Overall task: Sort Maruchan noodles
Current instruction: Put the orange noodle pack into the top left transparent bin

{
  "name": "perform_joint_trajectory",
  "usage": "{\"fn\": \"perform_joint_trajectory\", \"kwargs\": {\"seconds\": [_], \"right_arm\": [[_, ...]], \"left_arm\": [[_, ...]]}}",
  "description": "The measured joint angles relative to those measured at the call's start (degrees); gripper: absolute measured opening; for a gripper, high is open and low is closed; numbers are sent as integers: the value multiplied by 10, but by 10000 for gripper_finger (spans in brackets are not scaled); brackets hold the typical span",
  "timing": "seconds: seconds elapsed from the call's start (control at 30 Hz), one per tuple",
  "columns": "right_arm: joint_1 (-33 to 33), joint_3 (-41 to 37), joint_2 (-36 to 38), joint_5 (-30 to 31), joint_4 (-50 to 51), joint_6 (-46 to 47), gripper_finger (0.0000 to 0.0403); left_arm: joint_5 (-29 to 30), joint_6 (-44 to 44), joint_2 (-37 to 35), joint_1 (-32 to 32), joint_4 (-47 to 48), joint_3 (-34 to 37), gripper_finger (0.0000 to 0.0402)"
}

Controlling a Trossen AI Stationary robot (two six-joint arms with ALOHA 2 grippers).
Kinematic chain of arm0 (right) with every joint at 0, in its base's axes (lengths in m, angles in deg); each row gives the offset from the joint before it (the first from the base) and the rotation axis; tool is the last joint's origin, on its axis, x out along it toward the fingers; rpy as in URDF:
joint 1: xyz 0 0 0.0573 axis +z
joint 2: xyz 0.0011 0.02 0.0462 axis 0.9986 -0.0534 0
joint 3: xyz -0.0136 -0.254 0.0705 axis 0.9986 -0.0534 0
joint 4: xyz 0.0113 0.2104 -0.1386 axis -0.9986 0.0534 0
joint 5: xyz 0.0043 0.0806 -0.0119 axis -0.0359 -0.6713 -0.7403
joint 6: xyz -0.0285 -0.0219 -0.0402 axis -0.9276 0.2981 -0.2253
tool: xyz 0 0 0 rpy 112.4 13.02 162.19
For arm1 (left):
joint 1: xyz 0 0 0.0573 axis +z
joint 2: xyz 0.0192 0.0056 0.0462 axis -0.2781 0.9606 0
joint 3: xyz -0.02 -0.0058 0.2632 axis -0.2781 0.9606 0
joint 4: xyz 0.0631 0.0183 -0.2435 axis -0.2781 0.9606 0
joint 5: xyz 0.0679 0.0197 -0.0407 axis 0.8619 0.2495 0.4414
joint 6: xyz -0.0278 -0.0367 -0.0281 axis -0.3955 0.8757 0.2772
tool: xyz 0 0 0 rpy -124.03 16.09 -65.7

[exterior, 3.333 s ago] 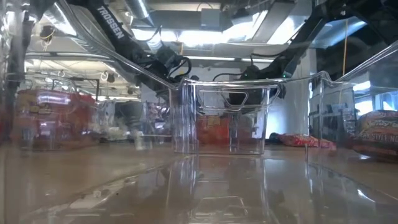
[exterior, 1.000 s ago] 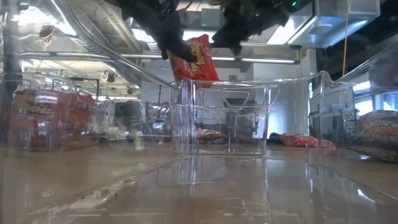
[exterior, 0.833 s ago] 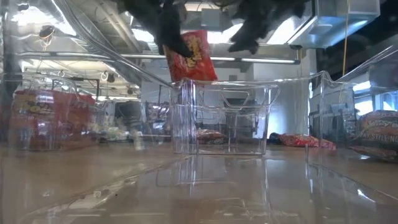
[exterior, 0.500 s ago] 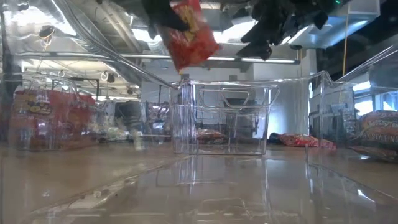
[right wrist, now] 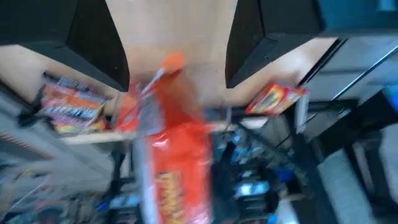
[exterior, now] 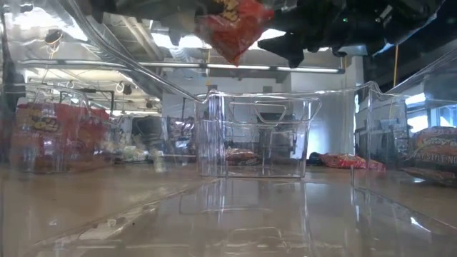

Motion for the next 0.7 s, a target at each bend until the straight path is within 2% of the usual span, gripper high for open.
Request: {"fn": "perform_joint_trajectory", "kwargs": {"seconds": [0.2, 0.6, 0.7], "right_arm": [[24, 0, -44, 67, -71, 0, 241], [24, 4, -124, 22, -235, 5, 241], [23, 20, -135, 21, -243, 5, 241]], "left_arm": [[-1, 0, 26, -9, -43, 0, 138], [-3, 0, 33, -8, -68, 0, 139], [-4, 0, 33, -8, -74, 0, 140]]}}
